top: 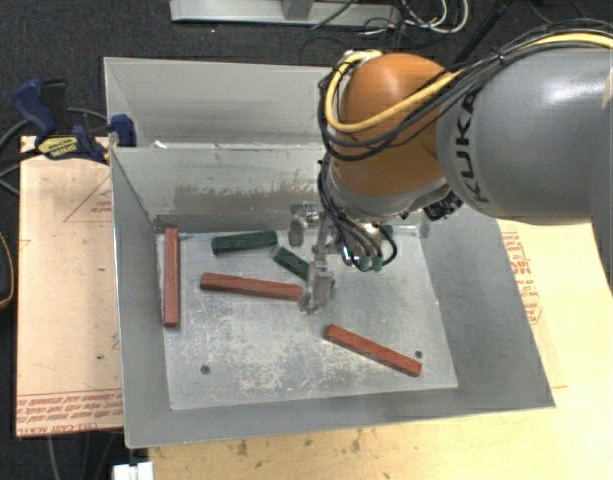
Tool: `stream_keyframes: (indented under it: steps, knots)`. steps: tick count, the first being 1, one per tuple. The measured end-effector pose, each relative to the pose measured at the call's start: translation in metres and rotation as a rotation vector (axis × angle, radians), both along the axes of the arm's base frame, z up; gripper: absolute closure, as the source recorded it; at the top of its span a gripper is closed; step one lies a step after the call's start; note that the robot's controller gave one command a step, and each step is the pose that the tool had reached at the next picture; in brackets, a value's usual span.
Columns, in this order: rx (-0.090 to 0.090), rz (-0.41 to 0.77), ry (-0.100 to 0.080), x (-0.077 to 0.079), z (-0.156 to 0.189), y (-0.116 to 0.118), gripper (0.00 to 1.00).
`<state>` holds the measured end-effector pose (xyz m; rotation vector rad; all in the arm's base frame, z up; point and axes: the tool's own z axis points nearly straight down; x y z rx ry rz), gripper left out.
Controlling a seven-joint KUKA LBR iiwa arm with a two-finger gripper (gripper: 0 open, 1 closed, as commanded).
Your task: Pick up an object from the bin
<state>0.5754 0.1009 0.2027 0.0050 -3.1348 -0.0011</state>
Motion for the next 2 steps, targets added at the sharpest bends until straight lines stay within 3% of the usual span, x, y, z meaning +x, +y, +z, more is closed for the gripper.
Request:
stream_keyframes:
  steps: [1, 2]
  knots:
    - [0.0, 0.082, -0.002, 0.021, -0.138, 0.015, 0.0]
    - [0.002, 0.046, -0.01, 0.01, -0.101, 0.04, 0.0]
